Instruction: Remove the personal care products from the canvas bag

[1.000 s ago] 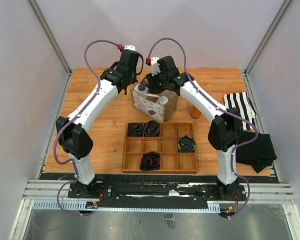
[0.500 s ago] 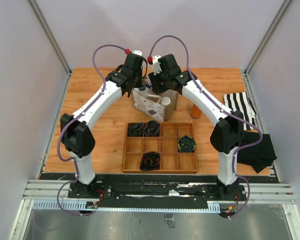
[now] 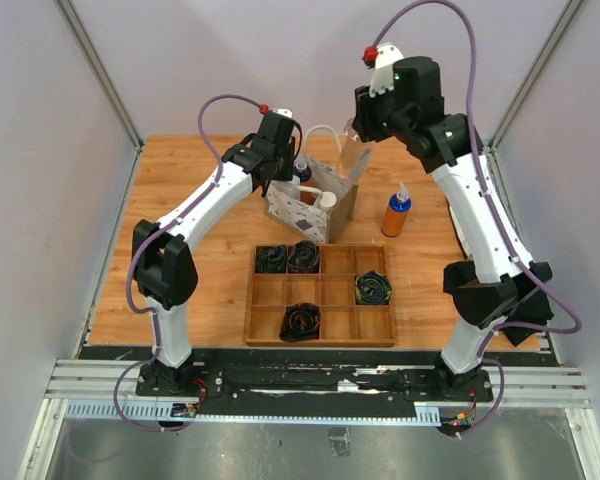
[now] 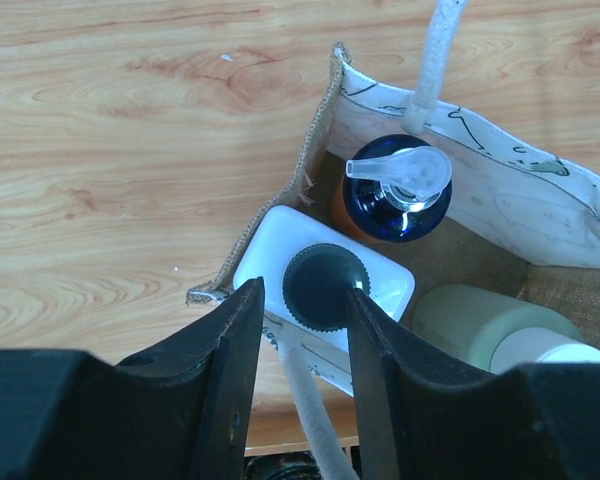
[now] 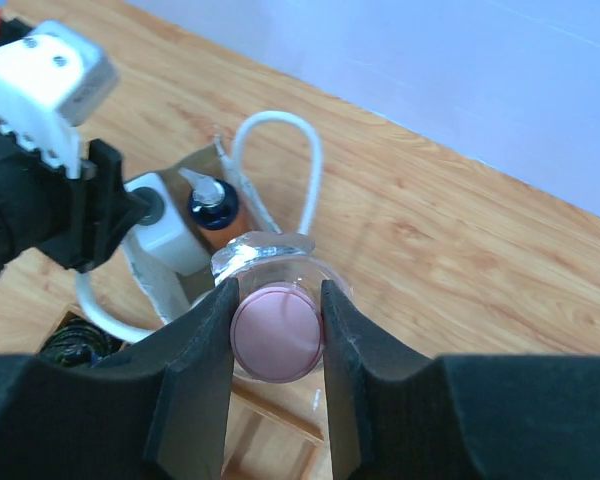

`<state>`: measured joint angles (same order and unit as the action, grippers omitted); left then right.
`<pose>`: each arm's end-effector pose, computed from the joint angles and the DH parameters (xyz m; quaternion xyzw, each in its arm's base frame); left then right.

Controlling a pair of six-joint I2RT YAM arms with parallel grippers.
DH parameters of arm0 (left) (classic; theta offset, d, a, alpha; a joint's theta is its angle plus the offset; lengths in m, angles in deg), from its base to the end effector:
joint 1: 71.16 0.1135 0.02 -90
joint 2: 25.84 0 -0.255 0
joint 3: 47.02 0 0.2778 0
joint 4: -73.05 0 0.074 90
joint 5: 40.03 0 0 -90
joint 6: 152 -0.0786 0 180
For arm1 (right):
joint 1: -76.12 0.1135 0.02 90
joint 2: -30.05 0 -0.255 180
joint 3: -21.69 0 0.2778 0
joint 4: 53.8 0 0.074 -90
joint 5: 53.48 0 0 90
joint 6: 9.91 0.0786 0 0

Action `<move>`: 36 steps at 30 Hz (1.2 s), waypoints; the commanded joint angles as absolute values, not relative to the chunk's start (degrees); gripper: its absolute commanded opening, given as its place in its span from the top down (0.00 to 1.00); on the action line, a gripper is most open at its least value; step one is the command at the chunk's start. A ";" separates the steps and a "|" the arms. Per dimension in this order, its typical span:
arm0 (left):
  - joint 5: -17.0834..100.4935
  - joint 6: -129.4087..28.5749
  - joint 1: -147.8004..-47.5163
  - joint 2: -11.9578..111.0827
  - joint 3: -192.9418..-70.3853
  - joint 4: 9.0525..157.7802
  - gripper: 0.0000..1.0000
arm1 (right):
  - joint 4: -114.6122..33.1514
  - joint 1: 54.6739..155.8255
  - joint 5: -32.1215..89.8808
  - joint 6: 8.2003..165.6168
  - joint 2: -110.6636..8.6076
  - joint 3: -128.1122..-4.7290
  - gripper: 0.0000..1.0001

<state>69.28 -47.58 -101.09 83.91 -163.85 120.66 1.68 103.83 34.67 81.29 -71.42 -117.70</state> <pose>0.4415 -0.2242 0.2914 0.0513 0.8967 -0.0146 0.4395 0.3842 0.2047 0.4881 -0.1942 0.7830 0.1601 0.5689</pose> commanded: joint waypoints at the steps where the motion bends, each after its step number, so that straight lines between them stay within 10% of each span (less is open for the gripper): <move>1: 67.77 -47.61 -101.31 85.36 -164.84 120.50 0.55 | -2.07 100.22 34.92 81.45 -67.60 -118.13 0.99; 15: 67.45 -47.75 -101.83 86.88 -166.10 120.37 0.49 | -9.14 89.73 29.36 83.01 -64.47 -104.50 0.99; 25: 69.80 -48.65 -101.99 87.40 -167.32 120.15 0.98 | -14.84 87.43 27.60 83.00 -67.89 -97.08 0.99; 36: 82.37 -51.21 -104.96 85.95 -185.36 128.93 0.99 | -17.37 87.43 28.31 82.81 -73.53 -92.46 0.99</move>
